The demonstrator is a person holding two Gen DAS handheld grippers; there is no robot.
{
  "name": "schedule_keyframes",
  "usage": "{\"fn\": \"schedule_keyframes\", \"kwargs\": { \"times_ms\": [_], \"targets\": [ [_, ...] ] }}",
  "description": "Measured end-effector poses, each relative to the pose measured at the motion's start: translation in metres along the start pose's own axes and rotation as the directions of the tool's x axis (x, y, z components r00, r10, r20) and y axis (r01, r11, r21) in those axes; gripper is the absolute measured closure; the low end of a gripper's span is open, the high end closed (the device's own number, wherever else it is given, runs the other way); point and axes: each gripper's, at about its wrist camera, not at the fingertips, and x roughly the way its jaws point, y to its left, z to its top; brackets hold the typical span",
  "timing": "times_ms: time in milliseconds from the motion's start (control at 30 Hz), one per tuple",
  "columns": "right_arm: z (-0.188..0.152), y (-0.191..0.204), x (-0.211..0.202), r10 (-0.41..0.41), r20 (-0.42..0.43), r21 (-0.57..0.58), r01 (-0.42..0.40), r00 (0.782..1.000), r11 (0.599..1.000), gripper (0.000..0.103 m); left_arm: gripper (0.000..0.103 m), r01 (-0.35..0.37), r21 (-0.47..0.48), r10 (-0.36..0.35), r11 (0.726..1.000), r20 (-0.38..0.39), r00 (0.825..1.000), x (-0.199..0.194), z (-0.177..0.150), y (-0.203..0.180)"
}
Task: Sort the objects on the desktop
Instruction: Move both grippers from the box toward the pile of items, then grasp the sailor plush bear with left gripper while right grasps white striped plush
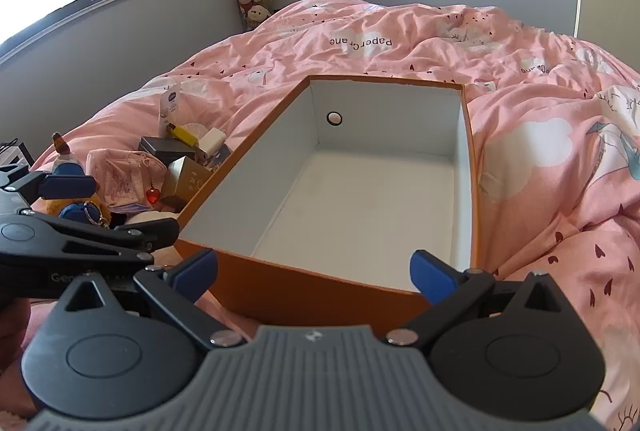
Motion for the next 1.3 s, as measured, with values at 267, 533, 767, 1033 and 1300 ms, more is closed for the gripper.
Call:
{"fn": "schedule_keyframes", "kwargs": {
  "times_ms": [267, 533, 767, 1033, 1300],
  "targets": [
    [0.0, -0.001, 0.0, -0.002, -0.005, 0.003, 0.002, 1.0, 1.0, 0.001, 0.0, -0.003, 0.0, 0.003, 1.0, -0.003, 1.0, 0.001, 0.0, 0.0],
    [0.001, -0.002, 0.001, -0.001, -0.008, 0.003, 0.001, 1.0, 1.0, 0.001, 0.0, -0.002, -0.002, 0.002, 1.0, -0.004, 1.0, 0.001, 0.0, 0.0],
    [0.01, 0.002, 0.0, 0.058, 0.009, -0.031, -0.058, 0.998, 0.998, 0.001, 0.0, 0.007, -0.01, -0.007, 1.0, 0.001, 1.0, 0.0, 0.003, 0.009],
    [0.044, 0.028, 0.016, 0.187, -0.021, -0.163, -0.188, 0.982, 0.969, 0.021, 0.018, 0.008, -0.081, -0.011, 0.997, -0.043, 0.999, 0.0, 0.019, 0.06],
    [0.076, 0.068, 0.053, 0.322, -0.136, -0.22, -0.345, 0.937, 0.912, 0.048, 0.036, -0.045, -0.142, 0.031, 0.989, -0.097, 0.995, -0.008, 0.032, 0.121]
  ]
}}
